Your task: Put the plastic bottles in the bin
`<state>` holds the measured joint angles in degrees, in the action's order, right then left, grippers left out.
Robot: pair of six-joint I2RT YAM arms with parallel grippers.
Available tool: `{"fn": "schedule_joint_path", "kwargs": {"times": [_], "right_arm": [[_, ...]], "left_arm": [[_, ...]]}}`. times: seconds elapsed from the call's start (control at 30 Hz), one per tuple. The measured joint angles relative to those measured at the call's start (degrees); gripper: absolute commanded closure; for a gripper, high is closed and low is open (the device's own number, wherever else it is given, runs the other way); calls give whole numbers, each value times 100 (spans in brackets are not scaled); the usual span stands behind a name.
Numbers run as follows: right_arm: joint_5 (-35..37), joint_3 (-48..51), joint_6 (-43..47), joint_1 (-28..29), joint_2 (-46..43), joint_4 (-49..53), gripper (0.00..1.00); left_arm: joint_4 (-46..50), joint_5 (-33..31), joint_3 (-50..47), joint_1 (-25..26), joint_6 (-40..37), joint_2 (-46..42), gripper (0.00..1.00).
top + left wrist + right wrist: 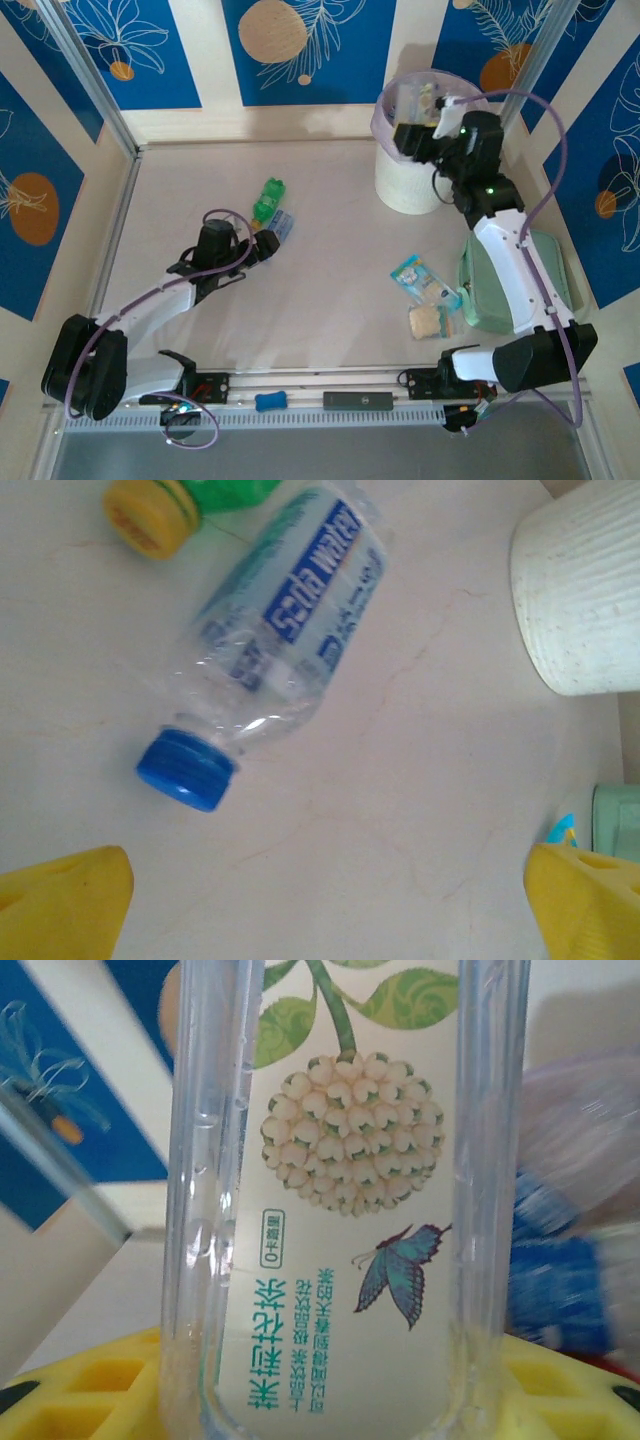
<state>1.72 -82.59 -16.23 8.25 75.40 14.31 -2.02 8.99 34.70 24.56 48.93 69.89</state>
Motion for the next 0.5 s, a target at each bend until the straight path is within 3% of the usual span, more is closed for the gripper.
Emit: {"fn": "schedule_joint_path", "kwargs": {"times": [0.27, 0.5], "right_arm": [[417, -1119, 81, -710, 1005, 175, 47], [557, -1969, 72, -999, 1987, 723, 45]], "left_arm": [[120, -2, 94, 162, -151, 4, 0], [201, -50, 94, 199, -151, -22, 0]]}}
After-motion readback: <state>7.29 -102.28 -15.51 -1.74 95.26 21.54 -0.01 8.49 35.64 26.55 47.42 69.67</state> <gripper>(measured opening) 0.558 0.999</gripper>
